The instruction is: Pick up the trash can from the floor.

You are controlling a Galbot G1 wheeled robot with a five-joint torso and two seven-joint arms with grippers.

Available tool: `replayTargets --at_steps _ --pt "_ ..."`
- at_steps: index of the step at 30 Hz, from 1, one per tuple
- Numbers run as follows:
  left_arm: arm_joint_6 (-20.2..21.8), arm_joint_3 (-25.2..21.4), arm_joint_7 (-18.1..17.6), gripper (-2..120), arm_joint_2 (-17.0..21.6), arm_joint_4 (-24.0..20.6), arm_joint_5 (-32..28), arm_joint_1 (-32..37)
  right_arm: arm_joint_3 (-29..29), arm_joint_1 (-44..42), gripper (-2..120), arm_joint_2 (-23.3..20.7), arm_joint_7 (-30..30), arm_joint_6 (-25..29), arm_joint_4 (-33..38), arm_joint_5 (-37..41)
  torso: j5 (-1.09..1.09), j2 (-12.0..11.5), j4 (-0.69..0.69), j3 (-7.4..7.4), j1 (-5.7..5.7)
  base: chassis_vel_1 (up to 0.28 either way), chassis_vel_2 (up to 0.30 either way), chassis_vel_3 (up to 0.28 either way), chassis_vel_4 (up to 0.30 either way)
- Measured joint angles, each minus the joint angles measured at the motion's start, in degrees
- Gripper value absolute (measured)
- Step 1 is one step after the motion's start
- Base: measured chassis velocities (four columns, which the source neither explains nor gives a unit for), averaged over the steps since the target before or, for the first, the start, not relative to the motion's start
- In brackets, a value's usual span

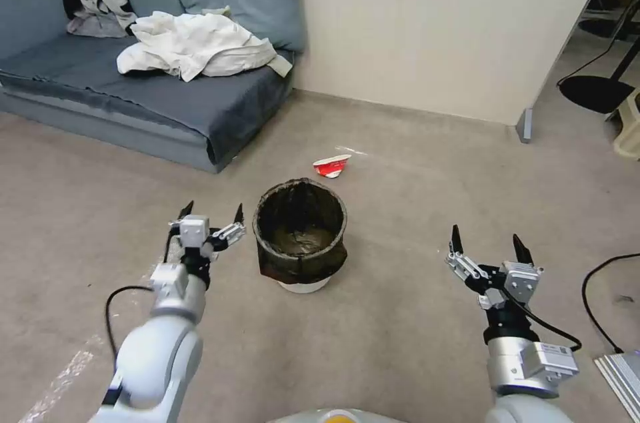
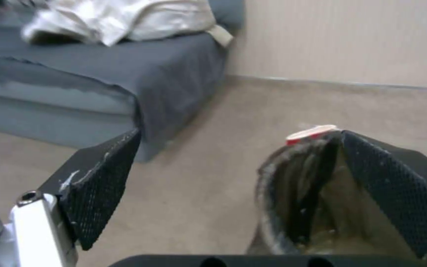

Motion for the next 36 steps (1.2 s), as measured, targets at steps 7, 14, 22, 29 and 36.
replayTargets --at_steps 7,14,22,29,36 --pt "2.4 3.5 -1.0 100 0.0 4.1 -2.4 -5.5 0.4 1.8 100 -0.3 0.0 -0.7 -1.4 0.4 0.01 0.0 0.00 0.00 0.00 0.000 0.000 0.000 0.000" --pt "4.4 8.6 -4.1 100 -0.8 9.8 -3.8 -12.1 0.5 3.9 100 -0.6 0.0 -2.2 -3.0 0.5 -0.01 0.0 -0.02 0.00 0.00 0.000 0.000 0.000 0.000" --pt "9.3 10.6 -9.7 100 -2.0 14.3 -6.6 -16.9 1.4 4.4 100 -0.8 0.1 -2.4 -4.3 1.1 0.01 0.0 0.00 0.00 0.00 0.000 0.000 0.000 0.000" --pt "13.0 11.3 -12.4 100 -2.1 19.0 -9.8 -20.4 1.9 4.3 100 -0.7 0.3 -2.4 -4.8 2.1 -0.01 0.0 0.00 0.00 0.00 0.000 0.000 0.000 0.000" --pt "16.5 12.4 -13.0 100 -1.7 25.7 -11.3 -25.1 1.7 4.7 100 -0.6 1.4 -2.5 -5.3 2.5 0.00 0.0 -0.01 0.00 0.00 0.000 0.000 0.000 0.000"
